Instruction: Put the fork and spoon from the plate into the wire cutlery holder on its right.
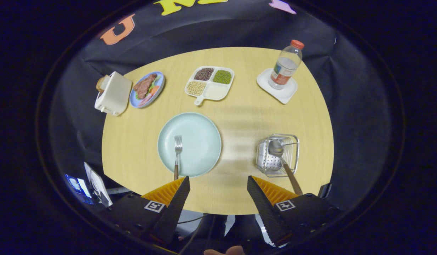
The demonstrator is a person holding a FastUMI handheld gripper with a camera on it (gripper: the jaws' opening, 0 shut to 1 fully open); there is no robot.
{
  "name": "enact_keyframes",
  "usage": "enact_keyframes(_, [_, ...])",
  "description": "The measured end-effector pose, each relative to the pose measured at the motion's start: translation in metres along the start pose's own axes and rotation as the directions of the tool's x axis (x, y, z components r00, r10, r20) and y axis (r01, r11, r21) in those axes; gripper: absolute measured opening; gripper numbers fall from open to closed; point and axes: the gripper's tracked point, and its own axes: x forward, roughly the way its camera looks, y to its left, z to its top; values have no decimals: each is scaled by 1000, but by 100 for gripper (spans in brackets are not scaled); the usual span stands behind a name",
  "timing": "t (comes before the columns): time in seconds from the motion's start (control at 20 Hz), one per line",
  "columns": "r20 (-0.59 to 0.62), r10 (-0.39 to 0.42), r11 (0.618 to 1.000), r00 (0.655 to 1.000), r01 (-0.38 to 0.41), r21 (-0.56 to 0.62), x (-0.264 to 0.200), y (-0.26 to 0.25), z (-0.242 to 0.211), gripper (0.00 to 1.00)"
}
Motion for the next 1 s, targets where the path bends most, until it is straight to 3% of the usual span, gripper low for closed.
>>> enact_keyframes(0.45, [-88, 29, 999, 996, -28, 15, 58, 82, -46, 97])
enact_keyframes(0.75, [-135, 0, 1000, 991, 4, 30, 102, 99, -62, 97])
enact_keyframes(0.9, [-162, -6, 999, 987, 12, 39, 114, 108, -70, 79])
enact_keyframes(1.0, [-170, -10, 999, 985, 16, 34, 122, 111, -72, 78])
